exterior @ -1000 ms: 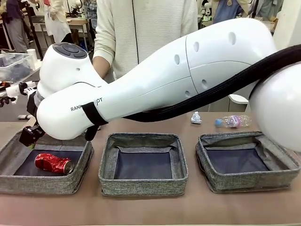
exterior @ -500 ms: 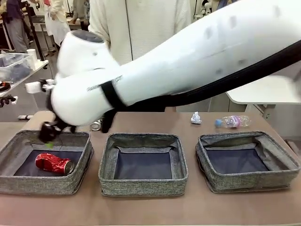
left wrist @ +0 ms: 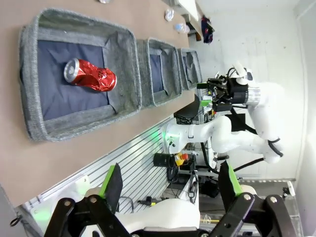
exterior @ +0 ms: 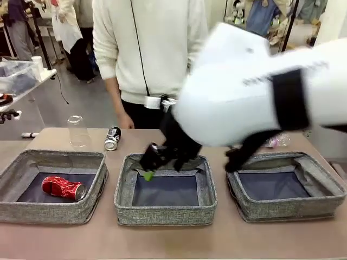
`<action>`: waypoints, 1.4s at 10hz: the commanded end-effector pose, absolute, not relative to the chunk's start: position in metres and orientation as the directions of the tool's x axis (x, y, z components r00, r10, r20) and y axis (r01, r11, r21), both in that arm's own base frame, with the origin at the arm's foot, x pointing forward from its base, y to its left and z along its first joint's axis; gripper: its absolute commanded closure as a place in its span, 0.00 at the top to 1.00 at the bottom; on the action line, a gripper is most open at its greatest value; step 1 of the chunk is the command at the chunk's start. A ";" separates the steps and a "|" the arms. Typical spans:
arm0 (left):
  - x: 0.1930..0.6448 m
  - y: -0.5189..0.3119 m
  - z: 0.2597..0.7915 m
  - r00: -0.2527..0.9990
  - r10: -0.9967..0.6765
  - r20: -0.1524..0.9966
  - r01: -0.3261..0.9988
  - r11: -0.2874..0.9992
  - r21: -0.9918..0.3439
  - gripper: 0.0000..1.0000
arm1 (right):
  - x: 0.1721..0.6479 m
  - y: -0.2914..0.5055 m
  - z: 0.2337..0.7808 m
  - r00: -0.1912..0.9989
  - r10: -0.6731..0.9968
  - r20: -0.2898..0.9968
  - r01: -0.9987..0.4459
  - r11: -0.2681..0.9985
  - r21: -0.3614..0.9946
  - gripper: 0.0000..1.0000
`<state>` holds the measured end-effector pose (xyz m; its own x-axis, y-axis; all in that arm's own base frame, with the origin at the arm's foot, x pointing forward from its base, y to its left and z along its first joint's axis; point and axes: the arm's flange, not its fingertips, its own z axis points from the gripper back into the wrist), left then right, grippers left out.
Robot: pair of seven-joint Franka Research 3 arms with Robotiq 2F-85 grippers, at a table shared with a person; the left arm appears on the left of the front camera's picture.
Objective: Sort the waste into the appropriate baskets.
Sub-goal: Place the picked waste into the Fabric basket indicated by the person.
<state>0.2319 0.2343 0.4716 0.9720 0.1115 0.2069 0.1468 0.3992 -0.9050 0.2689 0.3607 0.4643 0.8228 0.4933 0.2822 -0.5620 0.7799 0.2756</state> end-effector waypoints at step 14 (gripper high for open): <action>0.262 0.119 0.453 0.910 0.346 0.227 0.189 0.141 -0.972 1.00 | 0.284 0.046 0.440 0.969 -0.009 0.247 -0.244 0.121 0.962 1.00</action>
<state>0.2730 0.1444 0.4571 0.9391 0.2730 0.2087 0.1828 0.1173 -0.9761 0.3252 0.0879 0.4866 0.9674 0.0143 0.2529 -0.2523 0.1430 0.9570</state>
